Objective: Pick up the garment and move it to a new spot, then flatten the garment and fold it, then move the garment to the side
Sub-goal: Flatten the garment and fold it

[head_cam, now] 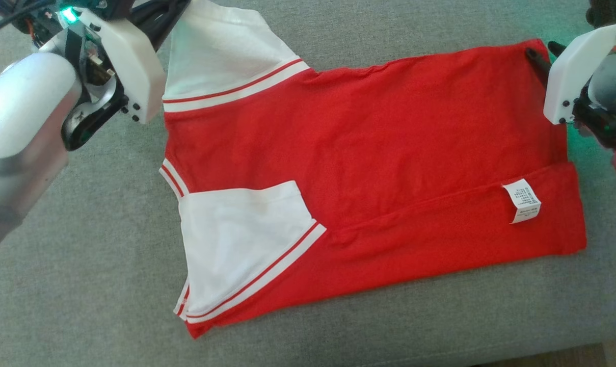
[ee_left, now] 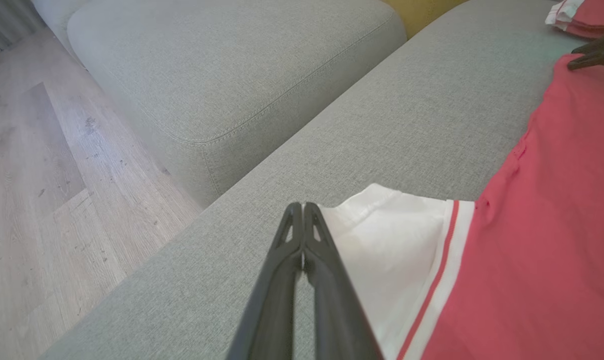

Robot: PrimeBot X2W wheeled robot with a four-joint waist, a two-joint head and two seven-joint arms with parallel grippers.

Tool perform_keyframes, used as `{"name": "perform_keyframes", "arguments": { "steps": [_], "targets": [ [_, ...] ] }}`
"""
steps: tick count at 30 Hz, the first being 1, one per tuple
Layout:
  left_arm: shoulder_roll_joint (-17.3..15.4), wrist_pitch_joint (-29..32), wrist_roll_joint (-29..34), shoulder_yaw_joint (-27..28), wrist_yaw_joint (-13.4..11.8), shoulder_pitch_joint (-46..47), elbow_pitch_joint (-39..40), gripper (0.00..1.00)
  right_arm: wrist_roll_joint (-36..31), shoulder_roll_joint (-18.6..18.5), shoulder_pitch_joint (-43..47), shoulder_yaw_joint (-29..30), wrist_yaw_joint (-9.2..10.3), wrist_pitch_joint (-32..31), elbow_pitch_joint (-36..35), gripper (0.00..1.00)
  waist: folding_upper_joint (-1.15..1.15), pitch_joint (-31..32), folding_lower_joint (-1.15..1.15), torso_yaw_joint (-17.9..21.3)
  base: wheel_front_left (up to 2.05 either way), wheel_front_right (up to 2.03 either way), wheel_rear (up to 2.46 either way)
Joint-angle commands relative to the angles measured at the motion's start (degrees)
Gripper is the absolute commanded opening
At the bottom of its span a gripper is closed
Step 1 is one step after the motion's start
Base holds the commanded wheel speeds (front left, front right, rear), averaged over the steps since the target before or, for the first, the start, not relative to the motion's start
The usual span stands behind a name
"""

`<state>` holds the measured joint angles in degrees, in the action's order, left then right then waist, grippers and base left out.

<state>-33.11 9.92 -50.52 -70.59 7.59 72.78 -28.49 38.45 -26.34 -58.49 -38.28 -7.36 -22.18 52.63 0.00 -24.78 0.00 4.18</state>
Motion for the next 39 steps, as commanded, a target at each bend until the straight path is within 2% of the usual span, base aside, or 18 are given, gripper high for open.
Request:
{"name": "perform_keyframes", "arguments": {
  "steps": [1,9,10,13,20,29,33,39],
  "targets": [
    [-1.43,-0.57,-0.35,1.99,-0.10,3.52,0.48,0.00,0.73,-0.34,-0.96,-0.28,-0.13,0.61,-0.80,0.49,0.00,-0.06,0.00,-0.01,0.00,0.00,0.00],
    [-1.58,-1.60,-1.90,-0.06,-0.10,4.98,-0.15,0.00,1.49,-0.15,-2.28,-1.67,-0.13,1.96,0.35,0.31,0.00,-0.68,0.00,-0.37,0.00,0.00,0.00],
    [-1.61,-1.68,-2.11,-0.27,-0.10,5.06,-0.30,0.00,1.60,-0.13,-2.41,-1.84,-0.13,2.16,0.45,0.26,0.00,-0.73,0.00,-0.41,0.00,0.00,0.00],
    [-1.61,-1.89,-2.59,-0.87,-0.10,5.24,-0.73,0.00,1.78,-0.19,-2.62,-2.51,-0.13,2.54,0.75,0.00,0.00,-0.81,0.00,-0.59,0.00,0.00,0.00],
    [-1.64,-2.94,-2.87,-1.69,-0.10,5.60,-2.20,0.00,2.20,-0.94,-3.41,-3.73,-0.13,3.42,1.33,0.00,0.00,-0.52,0.00,-0.81,0.00,0.00,0.00],
    [-1.74,-13.28,1.31,-1.29,-0.88,7.79,-7.63,0.00,3.46,-1.27,-5.56,-1.50,-0.13,9.18,2.86,0.00,0.00,0.40,0.00,-0.59,0.00,0.00,0.00],
    [-0.20,-17.70,1.96,-0.77,-1.29,7.56,-10.60,0.00,5.07,-1.54,-5.21,0.03,-0.13,11.60,3.45,0.00,0.00,2.05,0.00,-1.36,0.00,0.00,0.00],
    [1.51,-19.88,0.49,-0.88,-0.82,4.23,-11.56,0.00,7.53,-2.05,-1.37,0.86,-0.13,13.61,3.32,0.00,0.00,4.85,0.00,-3.07,0.00,0.00,0.00]
  ]
}}
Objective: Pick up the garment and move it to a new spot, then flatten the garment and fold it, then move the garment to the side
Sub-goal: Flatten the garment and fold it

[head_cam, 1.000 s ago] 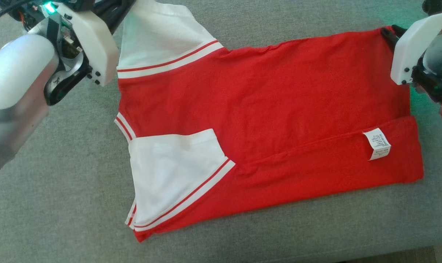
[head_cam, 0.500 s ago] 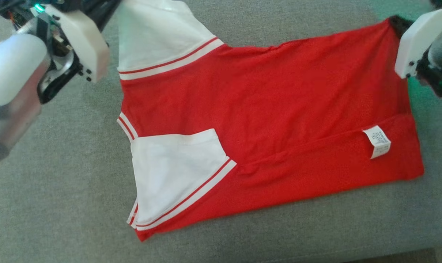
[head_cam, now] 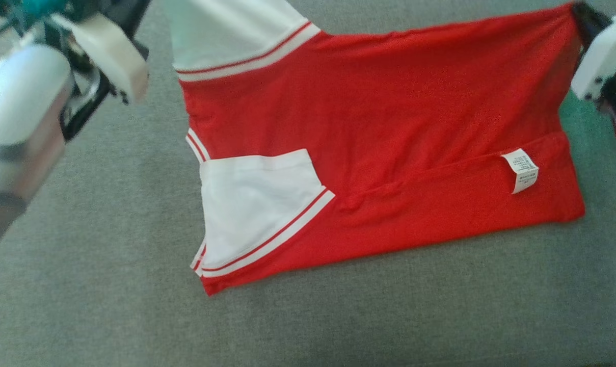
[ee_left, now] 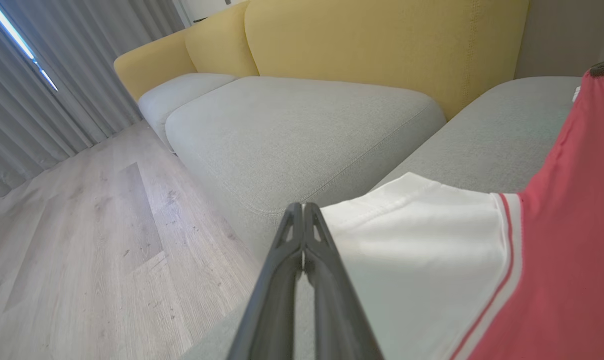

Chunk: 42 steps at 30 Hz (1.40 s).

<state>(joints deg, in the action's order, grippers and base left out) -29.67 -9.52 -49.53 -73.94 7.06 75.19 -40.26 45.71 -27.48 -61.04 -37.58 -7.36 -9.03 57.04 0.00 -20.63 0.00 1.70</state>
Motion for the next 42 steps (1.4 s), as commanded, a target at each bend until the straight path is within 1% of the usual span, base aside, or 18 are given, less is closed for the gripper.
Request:
{"name": "perform_keyframes", "arguments": {
  "steps": [1,6,12,17,21,27,31,36,42],
  "targets": [
    [-1.99,-0.69,-0.68,2.40,-0.24,1.11,0.49,0.00,0.55,-1.04,1.93,0.21,-0.13,0.79,-1.24,0.00,0.00,1.19,0.00,-0.86,0.00,0.00,0.00],
    [-3.11,-1.71,-2.51,2.34,-0.28,-3.82,3.00,0.00,2.30,-2.10,6.06,0.80,-0.13,2.77,-2.96,0.00,0.00,3.86,0.00,-2.15,0.00,0.00,0.00],
    [-5.64,-2.63,-4.76,2.39,-1.75,-10.64,7.70,0.00,3.52,-4.42,12.33,1.43,-0.13,4.85,-6.33,0.00,0.00,6.53,0.00,-3.52,0.00,0.00,0.00],
    [-8.33,-3.40,-3.84,1.85,-4.83,-17.13,14.39,0.00,4.28,-6.04,18.71,2.61,-0.13,6.37,-9.05,0.00,0.00,8.70,0.00,-4.52,0.00,0.00,0.00],
    [-10.32,-3.83,-3.73,1.60,-7.82,-22.33,20.73,0.00,4.66,-7.07,23.71,4.38,-0.13,7.45,-10.64,0.00,0.00,9.68,0.00,-5.20,0.00,0.00,0.00],
    [-12.51,-3.67,-3.58,1.25,-11.68,-28.94,29.03,0.00,4.44,-7.80,29.90,7.50,-0.13,8.11,-12.76,0.00,0.00,10.49,0.00,-5.86,0.00,0.00,0.00],
    [-13.47,-3.33,-3.23,1.08,-13.83,-32.33,33.01,0.00,3.75,-8.27,33.09,9.81,-0.13,7.61,-14.73,0.00,0.00,10.91,0.00,-6.15,0.00,0.00,0.00],
    [-13.82,-2.23,-2.71,0.93,-15.36,-35.01,35.39,0.00,2.64,-8.30,36.46,12.30,-0.13,6.56,-16.84,0.00,0.00,11.12,0.00,-6.30,0.00,0.00,0.00],
    [-13.33,-2.21,-2.51,0.84,-16.81,-38.14,36.78,0.00,0.31,-6.77,40.91,16.97,-0.13,4.89,-20.07,0.00,0.00,10.96,0.00,-6.19,0.00,0.00,0.00]
  ]
}}
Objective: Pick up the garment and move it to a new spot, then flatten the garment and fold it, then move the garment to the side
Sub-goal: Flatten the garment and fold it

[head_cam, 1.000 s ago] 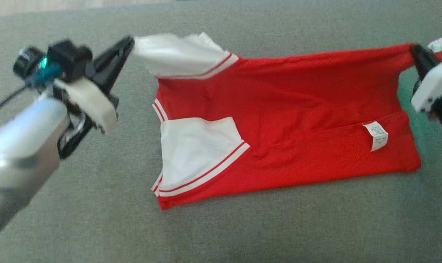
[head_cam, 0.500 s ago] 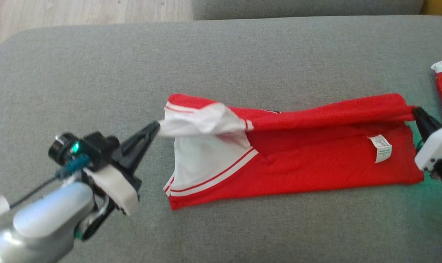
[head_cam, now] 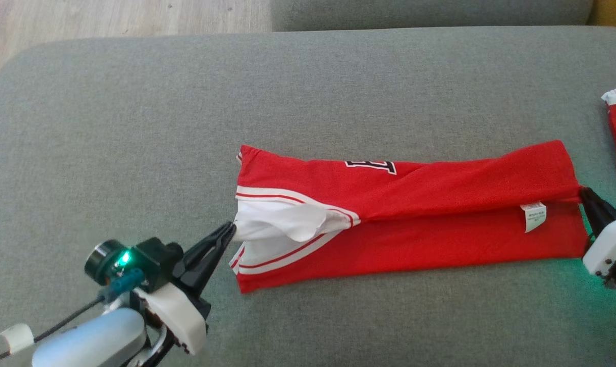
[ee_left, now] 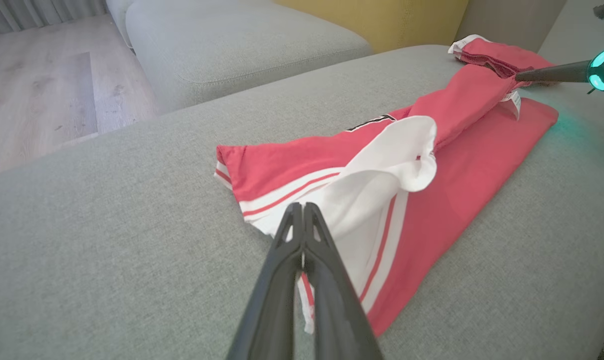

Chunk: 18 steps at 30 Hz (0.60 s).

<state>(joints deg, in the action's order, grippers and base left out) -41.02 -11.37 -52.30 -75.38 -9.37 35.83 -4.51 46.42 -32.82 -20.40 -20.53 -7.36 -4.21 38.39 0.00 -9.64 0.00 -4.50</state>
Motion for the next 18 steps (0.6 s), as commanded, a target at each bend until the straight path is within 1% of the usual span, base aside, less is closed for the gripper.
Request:
{"name": "perform_keyframes", "arguments": {
  "steps": [1,5,6,7,8,9,11,14,16,18],
  "targets": [
    [-1.78,-0.51,0.17,2.28,-0.53,0.76,0.97,0.00,-0.90,-1.04,0.89,0.68,-0.13,-0.32,-1.98,0.00,0.00,-0.08,0.00,0.05,0.00,0.00,0.00],
    [-0.56,-1.15,0.27,2.25,-0.94,-0.60,0.05,0.00,-2.72,0.66,3.23,3.72,-0.13,-2.13,-4.34,0.00,0.00,-0.30,0.00,0.21,0.00,0.00,0.00],
    [-0.19,-1.31,0.37,2.25,-1.05,-0.88,-0.28,0.00,-3.21,0.99,3.80,4.42,-0.13,-2.51,-4.95,0.15,0.00,-0.33,0.00,0.25,0.00,0.00,0.00],
    [0.23,-1.57,0.32,2.39,-1.29,-1.18,-0.58,0.20,-3.65,1.32,4.38,5.17,-0.13,-2.91,-5.56,0.25,0.00,-0.32,0.00,0.30,0.00,0.00,0.00],
    [0.64,-1.89,0.38,2.65,-1.59,-1.45,-0.85,0.71,-4.04,1.67,4.99,6.08,-0.13,-3.26,-6.18,0.94,0.00,-0.28,0.00,0.32,0.00,0.00,0.00],
    [1.01,-2.24,0.50,3.05,-2.06,-1.75,-1.14,1.00,-4.58,1.95,5.60,7.09,-0.13,-3.35,-6.85,1.00,0.00,-0.21,0.00,0.35,0.00,0.00,0.00],
    [1.74,-2.94,0.55,4.67,-3.61,-2.70,-1.62,1.00,-6.02,2.50,7.00,9.38,-0.13,-2.85,-8.20,1.00,0.00,0.05,0.00,0.46,0.00,0.00,0.00],
    [2.37,-3.53,0.82,9.43,-7.05,-5.06,-1.69,1.00,-7.91,4.32,9.67,13.25,-0.13,-1.17,-10.73,1.00,0.00,0.80,0.00,0.69,0.00,0.00,0.00],
    [3.67,-3.59,2.45,15.04,-9.01,-7.65,-0.02,1.00,-8.88,5.99,12.04,16.03,-0.13,0.30,-12.61,1.00,0.00,1.35,0.00,0.43,0.00,0.00,0.00],
    [5.15,-3.60,5.61,21.10,-10.75,-11.48,1.64,1.00,-9.83,7.88,14.17,18.64,-0.13,1.73,-14.13,1.00,0.00,1.99,0.00,0.25,0.00,0.00,0.00]
  ]
}}
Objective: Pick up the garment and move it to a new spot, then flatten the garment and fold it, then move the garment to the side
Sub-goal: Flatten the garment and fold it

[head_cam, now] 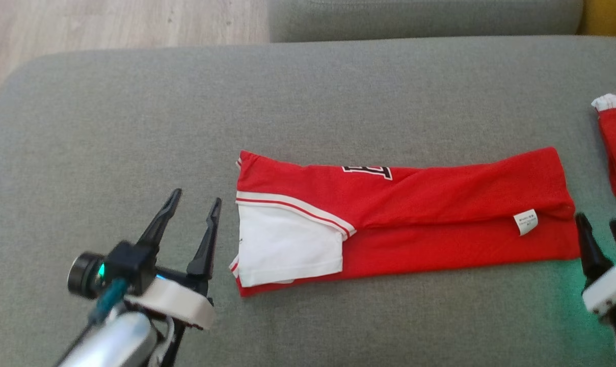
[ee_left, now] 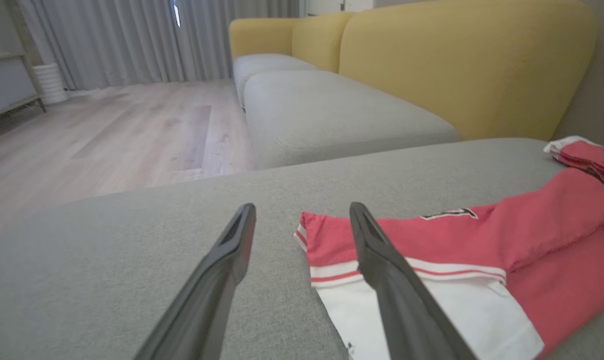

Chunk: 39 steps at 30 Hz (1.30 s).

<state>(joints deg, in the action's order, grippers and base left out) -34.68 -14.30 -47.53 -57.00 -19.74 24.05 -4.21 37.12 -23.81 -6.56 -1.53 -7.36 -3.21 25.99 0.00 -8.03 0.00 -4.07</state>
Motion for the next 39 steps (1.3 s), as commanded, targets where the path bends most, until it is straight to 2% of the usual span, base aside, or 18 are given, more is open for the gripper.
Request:
{"name": "perform_keyframes", "arguments": {
  "steps": [1,5,7,12,15,21,28,29,30,31,32,39],
  "targets": [
    [-0.21,-0.67,2.75,5.63,-1.16,-1.79,2.20,1.00,-1.14,-0.14,1.24,0.95,-0.13,1.43,-2.28,1.00,0.00,0.75,0.00,-0.34,0.00,0.00,0.00],
    [4.82,-0.68,10.96,15.62,-3.68,-9.69,5.58,1.00,-3.52,4.04,3.52,5.46,-0.13,2.42,-3.38,1.00,0.00,2.32,0.00,-1.70,0.00,0.00,0.00],
    [7.39,-0.69,15.08,19.31,-4.13,-13.08,6.91,1.00,-4.77,5.61,3.52,7.30,-0.13,1.77,-3.16,1.00,0.00,2.92,0.00,-2.62,0.00,0.00,0.00],
    [12.17,-0.69,24.42,23.87,-4.66,-18.92,7.99,1.00,-8.42,7.47,0.88,12.59,-0.13,-0.68,0.17,1.00,0.00,3.82,0.00,-5.45,0.00,0.00,0.00],
    [15.68,-0.69,28.75,25.33,-3.57,-21.74,8.69,1.00,-13.08,7.11,-1.69,16.55,-0.13,-2.51,4.29,1.00,0.00,3.99,0.00,-7.72,0.00,0.00,0.00],
    [19.07,-0.69,32.01,26.38,-1.08,-24.24,8.66,1.00,-16.16,6.73,-4.86,20.45,-0.13,-4.17,9.79,1.00,0.00,3.51,0.00,-9.52,0.00,0.00,0.00],
    [22.39,-0.70,35.16,27.70,2.46,-25.75,7.14,1.00,-19.17,7.15,-7.38,20.72,-0.13,-7.61,17.37,1.00,0.00,2.84,0.00,-9.97,0.00,0.00,0.00],
    [22.78,-0.70,35.55,28.00,2.82,-25.77,7.03,1.00,-18.78,7.37,-7.57,20.02,-0.13,-8.34,17.94,0.83,0.00,2.76,0.00,-9.89,0.00,0.00,0.00],
    [23.10,-0.70,35.99,28.30,3.18,-25.75,7.02,1.00,-18.03,7.60,-7.69,19.14,-0.13,-9.13,18.25,0.45,0.00,2.70,0.00,-9.73,0.00,0.00,0.00],
    [23.35,-0.70,36.44,28.63,3.49,-25.77,6.98,1.00,-17.04,7.71,-7.79,18.19,-0.13,-9.81,18.28,0.14,0.00,2.66,0.00,-9.49,0.00,0.00,0.00],
    [23.62,-0.70,36.77,29.04,3.73,-25.84,6.92,1.00,-16.03,7.63,-7.81,17.16,-0.13,-10.21,18.03,0.00,0.00,2.62,0.00,-9.18,0.00,0.00,0.00],
    [25.25,-0.70,38.12,31.56,6.02,-26.69,6.62,1.00,-10.39,3.99,-7.09,12.65,-0.13,-7.70,14.14,0.00,0.00,2.81,0.00,-5.95,0.00,0.00,0.00]
  ]
}}
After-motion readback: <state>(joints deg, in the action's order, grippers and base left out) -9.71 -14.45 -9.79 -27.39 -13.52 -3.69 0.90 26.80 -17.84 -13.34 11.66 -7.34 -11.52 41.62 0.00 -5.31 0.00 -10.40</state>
